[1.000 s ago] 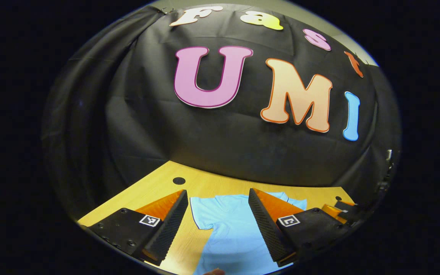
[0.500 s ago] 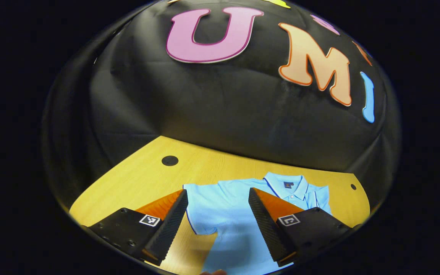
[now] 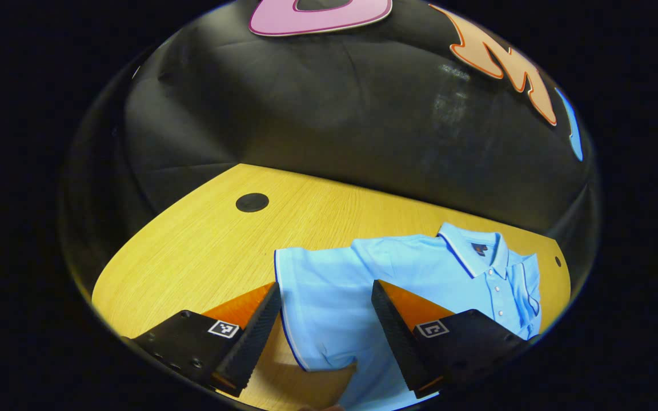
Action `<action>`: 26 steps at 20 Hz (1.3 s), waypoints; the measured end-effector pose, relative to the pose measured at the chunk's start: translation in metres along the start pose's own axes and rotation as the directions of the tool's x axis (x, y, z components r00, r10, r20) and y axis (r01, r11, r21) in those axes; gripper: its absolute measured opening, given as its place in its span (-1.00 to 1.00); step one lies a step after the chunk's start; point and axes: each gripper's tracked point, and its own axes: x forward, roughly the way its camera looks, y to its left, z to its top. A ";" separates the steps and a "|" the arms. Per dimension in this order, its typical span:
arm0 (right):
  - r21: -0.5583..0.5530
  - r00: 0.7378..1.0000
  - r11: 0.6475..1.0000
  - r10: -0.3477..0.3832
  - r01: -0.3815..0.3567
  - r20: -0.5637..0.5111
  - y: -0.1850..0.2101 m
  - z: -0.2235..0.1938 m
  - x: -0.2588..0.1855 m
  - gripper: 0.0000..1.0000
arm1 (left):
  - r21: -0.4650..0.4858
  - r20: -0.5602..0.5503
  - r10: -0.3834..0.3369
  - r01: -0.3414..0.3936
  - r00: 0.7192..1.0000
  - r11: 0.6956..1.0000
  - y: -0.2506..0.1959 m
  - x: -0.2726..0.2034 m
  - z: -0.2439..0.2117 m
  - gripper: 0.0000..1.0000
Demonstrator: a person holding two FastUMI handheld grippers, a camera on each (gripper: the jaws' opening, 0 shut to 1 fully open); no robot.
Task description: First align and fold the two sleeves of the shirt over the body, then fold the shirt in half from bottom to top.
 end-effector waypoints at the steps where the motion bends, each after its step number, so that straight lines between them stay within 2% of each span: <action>1: -0.009 1.000 1.000 -0.002 0.002 0.001 0.000 0.000 -0.004 0.96 | 0.002 -0.011 0.008 -0.008 1.000 1.000 0.001 0.003 -0.005 0.92; 5: 0.009 0.999 1.000 0.026 -0.026 -0.025 0.004 -0.001 -0.011 0.95 | 0.013 -0.006 0.017 -0.017 1.000 1.000 0.001 0.006 -0.007 0.91; 7: 0.021 1.000 1.000 0.016 -0.016 -0.012 0.001 0.006 -0.010 0.95 | 0.045 -0.018 0.067 -0.066 0.998 0.997 0.014 0.009 -0.010 0.82; 8: 0.027 1.000 1.000 0.016 -0.016 -0.006 0.000 0.009 -0.009 0.84 | 0.049 -0.014 0.066 -0.065 0.998 0.997 0.012 0.006 -0.007 0.57; 9: 0.030 1.000 0.999 0.017 -0.017 -0.005 -0.001 0.009 -0.009 0.84 | 0.041 -0.019 0.046 -0.045 0.999 0.998 0.005 0.007 -0.008 0.32; 10: 0.026 1.000 1.000 0.017 -0.017 -0.008 -0.002 0.008 -0.009 0.86 | 0.035 -0.025 0.018 -0.017 1.000 0.999 -0.004 0.009 -0.011 -0.09; 12: 0.020 1.000 1.000 0.025 -0.024 -0.019 -0.004 0.005 -0.010 0.84 | 0.049 -0.024 0.032 -0.031 0.999 0.998 -0.006 0.011 -0.011 -0.92; 15: 0.018 0.999 0.999 0.042 -0.041 -0.030 -0.005 0.003 -0.011 0.86 | 0.088 -0.022 0.076 -0.073 0.997 0.993 -0.006 0.008 -0.008 -1.00; 16: 0.015 0.999 0.999 0.044 -0.044 -0.031 -0.007 0.004 -0.013 0.84 | 0.092 -0.032 0.070 -0.067 0.997 0.994 -0.013 0.007 -0.009 -1.00; 18: 0.008 0.999 0.999 0.040 -0.040 -0.025 -0.014 0.009 -0.015 0.84 | 0.082 -0.036 0.038 -0.035 0.999 0.996 -0.033 0.003 -0.008 -1.00; 19: 0.007 0.999 0.999 0.038 -0.038 -0.017 -0.017 0.011 -0.015 0.95 | 0.081 -0.035 0.019 -0.016 0.999 0.997 -0.042 0.002 -0.006 -1.00; 20: 0.008 0.999 0.999 0.038 -0.038 -0.011 -0.020 0.014 -0.016 0.84 | 0.089 -0.029 0.012 -0.009 1.000 0.996 -0.050 0.000 -0.004 -1.00; 21: 0.008 0.999 0.999 0.041 -0.041 -0.007 -0.023 0.016 -0.018 0.84 | 0.102 -0.024 0.000 0.003 1.000 0.995 -0.060 -0.002 -0.001 -1.00; 22: 0.006 0.999 0.999 0.043 -0.043 -0.007 -0.026 0.017 -0.017 0.95 | 0.110 -0.016 -0.016 0.018 1.000 0.994 -0.072 -0.005 0.003 -1.00; 23: 0.003 0.999 0.999 0.044 -0.044 -0.009 -0.030 0.015 -0.018 0.86 | 0.117 -0.006 -0.035 0.035 0.999 0.992 -0.085 -0.008 0.007 -1.00; 26: 0.007 0.999 0.999 0.053 -0.053 -0.009 -0.039 0.015 -0.016 0.84 | 0.149 0.007 -0.082 0.080 0.997 0.986 -0.123 -0.013 0.010 -1.00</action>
